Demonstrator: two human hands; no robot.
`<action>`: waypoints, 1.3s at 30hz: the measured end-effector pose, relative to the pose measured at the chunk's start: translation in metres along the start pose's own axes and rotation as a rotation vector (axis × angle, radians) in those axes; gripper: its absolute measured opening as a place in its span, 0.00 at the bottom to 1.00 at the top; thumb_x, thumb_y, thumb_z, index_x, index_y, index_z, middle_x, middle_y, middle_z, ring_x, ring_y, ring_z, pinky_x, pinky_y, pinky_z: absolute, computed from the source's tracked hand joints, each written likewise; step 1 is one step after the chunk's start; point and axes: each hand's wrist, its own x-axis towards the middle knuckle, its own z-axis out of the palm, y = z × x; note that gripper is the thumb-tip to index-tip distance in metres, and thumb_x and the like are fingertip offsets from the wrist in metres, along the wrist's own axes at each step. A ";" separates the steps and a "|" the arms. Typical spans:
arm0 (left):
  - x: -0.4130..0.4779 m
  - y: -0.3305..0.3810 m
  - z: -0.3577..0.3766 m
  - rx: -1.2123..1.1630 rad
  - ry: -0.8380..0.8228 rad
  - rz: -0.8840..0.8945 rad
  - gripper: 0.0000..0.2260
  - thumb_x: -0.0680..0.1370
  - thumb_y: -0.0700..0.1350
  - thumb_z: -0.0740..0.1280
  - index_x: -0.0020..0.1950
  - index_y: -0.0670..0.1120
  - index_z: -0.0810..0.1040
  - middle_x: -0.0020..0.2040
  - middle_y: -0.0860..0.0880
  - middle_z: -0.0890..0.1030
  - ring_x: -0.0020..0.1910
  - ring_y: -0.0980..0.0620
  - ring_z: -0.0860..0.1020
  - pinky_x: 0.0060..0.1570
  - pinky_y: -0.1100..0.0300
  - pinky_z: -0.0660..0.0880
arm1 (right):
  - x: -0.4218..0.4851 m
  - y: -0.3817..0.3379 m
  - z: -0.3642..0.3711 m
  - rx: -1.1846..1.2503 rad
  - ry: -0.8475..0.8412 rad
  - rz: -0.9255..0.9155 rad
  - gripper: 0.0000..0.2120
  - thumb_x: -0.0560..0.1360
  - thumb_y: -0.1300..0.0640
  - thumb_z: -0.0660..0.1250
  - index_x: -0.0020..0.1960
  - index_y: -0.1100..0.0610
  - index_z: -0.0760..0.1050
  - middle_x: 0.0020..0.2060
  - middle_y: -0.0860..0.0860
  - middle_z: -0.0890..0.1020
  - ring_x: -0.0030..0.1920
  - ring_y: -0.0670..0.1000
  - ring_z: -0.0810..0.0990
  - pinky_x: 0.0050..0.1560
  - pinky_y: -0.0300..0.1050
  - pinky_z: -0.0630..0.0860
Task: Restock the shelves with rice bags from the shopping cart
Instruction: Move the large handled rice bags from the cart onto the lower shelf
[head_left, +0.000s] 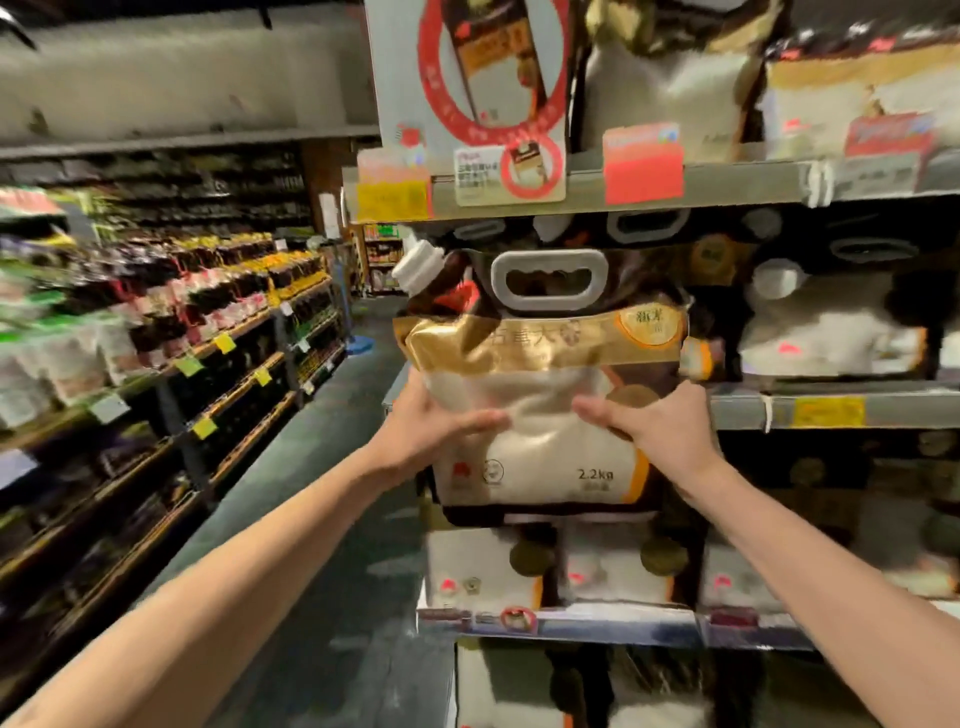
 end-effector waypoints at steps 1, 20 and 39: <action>0.005 -0.002 -0.010 0.019 0.032 0.034 0.27 0.68 0.44 0.80 0.63 0.36 0.76 0.54 0.43 0.84 0.54 0.50 0.83 0.57 0.55 0.80 | 0.005 -0.007 0.009 0.006 0.010 -0.038 0.22 0.56 0.44 0.82 0.43 0.52 0.81 0.41 0.45 0.85 0.40 0.36 0.81 0.43 0.33 0.76; 0.094 -0.043 -0.096 0.298 0.576 0.203 0.33 0.65 0.57 0.77 0.66 0.46 0.75 0.57 0.49 0.82 0.55 0.51 0.82 0.52 0.49 0.81 | 0.110 -0.038 0.115 0.116 0.169 -0.324 0.32 0.56 0.51 0.83 0.57 0.51 0.76 0.47 0.37 0.80 0.49 0.30 0.79 0.52 0.28 0.75; 0.136 -0.139 -0.104 0.175 0.375 0.046 0.36 0.67 0.55 0.78 0.69 0.52 0.62 0.53 0.64 0.81 0.54 0.63 0.80 0.52 0.67 0.77 | 0.141 0.005 0.179 -0.143 0.149 0.194 0.28 0.65 0.52 0.80 0.51 0.58 0.65 0.46 0.50 0.72 0.50 0.50 0.71 0.51 0.45 0.70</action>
